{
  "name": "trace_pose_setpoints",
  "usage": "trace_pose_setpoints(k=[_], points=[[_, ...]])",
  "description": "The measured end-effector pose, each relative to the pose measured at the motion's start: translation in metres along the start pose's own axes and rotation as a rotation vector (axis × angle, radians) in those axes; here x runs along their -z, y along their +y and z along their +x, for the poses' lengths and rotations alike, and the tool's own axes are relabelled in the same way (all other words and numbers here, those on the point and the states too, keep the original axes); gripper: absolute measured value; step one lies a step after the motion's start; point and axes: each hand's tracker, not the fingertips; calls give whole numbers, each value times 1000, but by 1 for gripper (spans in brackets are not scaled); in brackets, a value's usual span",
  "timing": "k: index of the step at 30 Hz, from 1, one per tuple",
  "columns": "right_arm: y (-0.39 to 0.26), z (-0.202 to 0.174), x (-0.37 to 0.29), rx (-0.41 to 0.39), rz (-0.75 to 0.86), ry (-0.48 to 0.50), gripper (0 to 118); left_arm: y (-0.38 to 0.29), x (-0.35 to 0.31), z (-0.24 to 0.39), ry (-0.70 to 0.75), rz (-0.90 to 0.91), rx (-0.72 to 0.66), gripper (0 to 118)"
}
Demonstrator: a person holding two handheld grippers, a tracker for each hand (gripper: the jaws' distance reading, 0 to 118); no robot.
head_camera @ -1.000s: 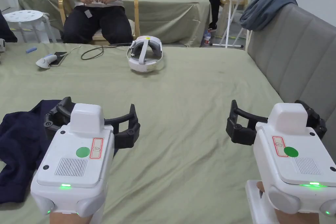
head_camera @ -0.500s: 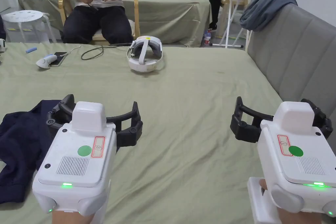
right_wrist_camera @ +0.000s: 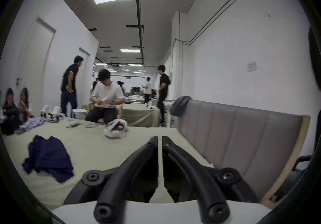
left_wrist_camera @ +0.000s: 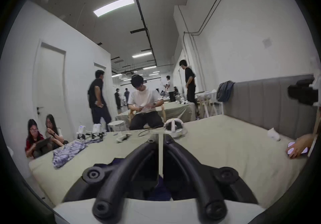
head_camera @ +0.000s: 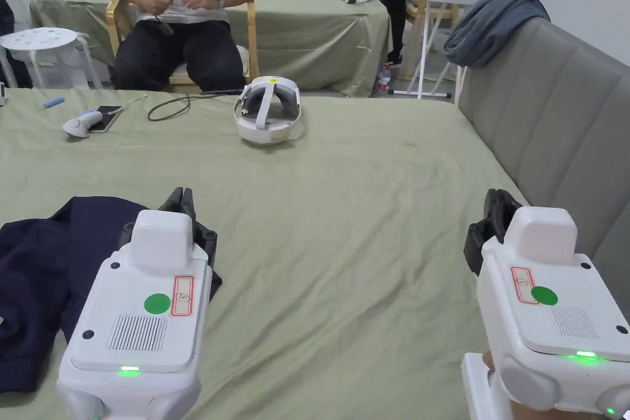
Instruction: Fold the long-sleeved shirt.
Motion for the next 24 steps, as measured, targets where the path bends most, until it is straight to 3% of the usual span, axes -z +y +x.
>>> trace_pose_setpoints(k=[3, 8, 11, 18, 24], points=[[-8, 3, 2, 9, -15, 99, 3, -2, -4, -6, -45, 0, -82, 5], [-15, -16, 11, 24, -30, 73, 3, -11, -2, -26, -2, -37, -123, 5], [6, -62, 4, 0, 24, 174, 3, -19, -7, -52, 65, -56, -128, 5], [22, -183, 13, 58, 36, 503, 3, -32, -44, -139, 309, -91, -97, 5], [22, -255, -4, 69, 34, 652, 3, -38, -66, -181, 406, -118, -108, 5]])
